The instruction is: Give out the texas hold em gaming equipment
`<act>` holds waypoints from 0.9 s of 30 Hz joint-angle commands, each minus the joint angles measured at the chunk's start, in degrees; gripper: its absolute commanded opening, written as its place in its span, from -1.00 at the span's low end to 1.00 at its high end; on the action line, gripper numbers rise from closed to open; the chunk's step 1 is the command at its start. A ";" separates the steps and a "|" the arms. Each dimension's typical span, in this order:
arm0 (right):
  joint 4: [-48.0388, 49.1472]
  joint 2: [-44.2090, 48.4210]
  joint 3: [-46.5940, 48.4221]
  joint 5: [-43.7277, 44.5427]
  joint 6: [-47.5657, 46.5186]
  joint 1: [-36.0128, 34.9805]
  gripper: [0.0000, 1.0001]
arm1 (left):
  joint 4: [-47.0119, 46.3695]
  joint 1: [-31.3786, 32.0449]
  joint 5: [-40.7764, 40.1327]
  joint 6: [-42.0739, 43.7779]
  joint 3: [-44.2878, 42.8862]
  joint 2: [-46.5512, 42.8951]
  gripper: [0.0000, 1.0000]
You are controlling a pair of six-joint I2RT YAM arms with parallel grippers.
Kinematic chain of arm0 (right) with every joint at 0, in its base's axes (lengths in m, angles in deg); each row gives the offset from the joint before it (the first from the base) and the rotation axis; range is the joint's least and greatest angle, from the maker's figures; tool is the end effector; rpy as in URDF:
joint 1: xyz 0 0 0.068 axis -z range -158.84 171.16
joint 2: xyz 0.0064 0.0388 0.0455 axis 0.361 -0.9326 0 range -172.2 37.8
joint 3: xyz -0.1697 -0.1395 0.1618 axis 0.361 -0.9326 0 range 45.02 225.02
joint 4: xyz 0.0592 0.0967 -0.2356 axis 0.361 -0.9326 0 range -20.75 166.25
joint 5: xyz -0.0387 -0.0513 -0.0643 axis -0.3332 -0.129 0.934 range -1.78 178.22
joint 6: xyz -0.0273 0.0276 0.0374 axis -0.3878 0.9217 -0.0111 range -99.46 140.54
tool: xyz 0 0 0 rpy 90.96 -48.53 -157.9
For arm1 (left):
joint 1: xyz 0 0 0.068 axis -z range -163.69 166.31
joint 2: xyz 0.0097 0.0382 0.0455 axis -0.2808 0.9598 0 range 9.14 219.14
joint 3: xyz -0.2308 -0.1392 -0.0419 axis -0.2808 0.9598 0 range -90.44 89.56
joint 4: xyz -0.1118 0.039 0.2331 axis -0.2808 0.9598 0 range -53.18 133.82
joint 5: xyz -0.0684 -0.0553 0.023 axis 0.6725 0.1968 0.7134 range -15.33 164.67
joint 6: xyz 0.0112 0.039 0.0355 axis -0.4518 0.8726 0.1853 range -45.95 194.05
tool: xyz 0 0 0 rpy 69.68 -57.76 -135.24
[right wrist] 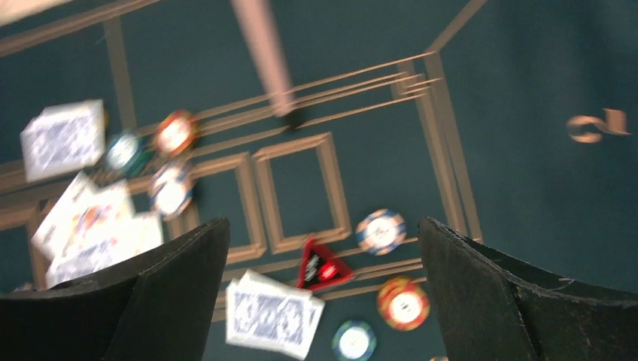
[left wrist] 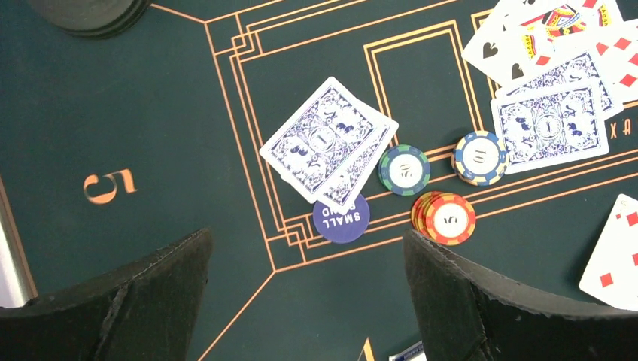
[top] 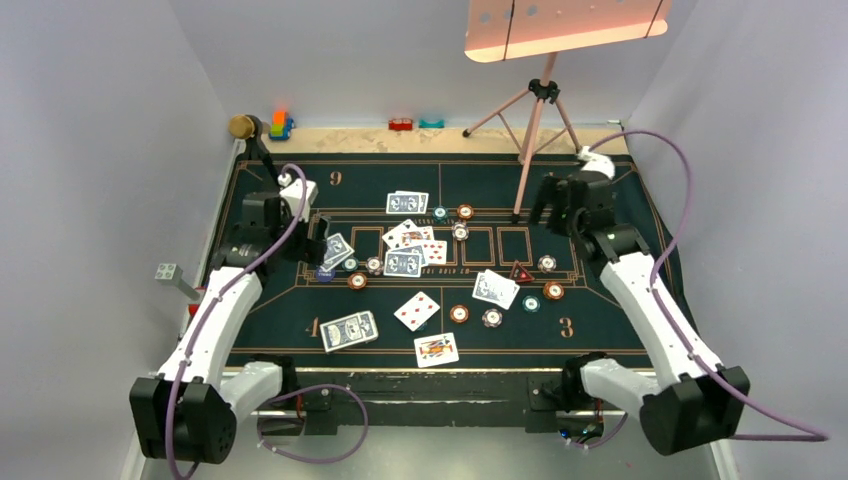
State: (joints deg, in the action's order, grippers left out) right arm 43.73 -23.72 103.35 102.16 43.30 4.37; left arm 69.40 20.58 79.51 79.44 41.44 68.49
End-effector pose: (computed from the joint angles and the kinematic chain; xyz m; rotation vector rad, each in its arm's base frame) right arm 0.2229 0.0583 0.3285 0.2489 2.1614 0.1270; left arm 0.2156 -0.0190 0.2759 0.2384 2.3216 -0.0889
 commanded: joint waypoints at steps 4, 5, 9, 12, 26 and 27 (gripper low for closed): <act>34.62 2.40 -19.46 21.85 -3.58 9.34 0.96 | -30.09 -1.80 4.42 -2.17 12.26 0.93 0.99; 41.85 2.28 -22.46 22.61 -7.79 9.41 0.96 | -35.51 -1.89 4.72 -1.95 14.68 1.08 0.99; 58.10 -3.50 -28.45 26.09 -13.06 9.52 0.95 | -50.85 -1.99 4.35 -1.79 20.92 3.22 0.99; 72.24 -6.36 -33.15 24.82 -13.93 9.52 0.95 | -58.40 -1.99 5.02 -2.41 23.02 5.73 0.99; 83.97 -10.88 -36.44 24.48 -19.38 9.56 0.76 | -80.61 -2.24 2.91 -0.90 29.48 14.00 0.99; 85.56 -10.42 -37.08 24.01 -18.31 9.53 0.76 | -81.02 -2.53 2.59 -1.48 29.64 14.67 0.99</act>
State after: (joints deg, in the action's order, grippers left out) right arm 121.09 -36.96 67.92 125.76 25.93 13.74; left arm -1.33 18.94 83.10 79.16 70.69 79.99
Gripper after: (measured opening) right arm 0.889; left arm 0.994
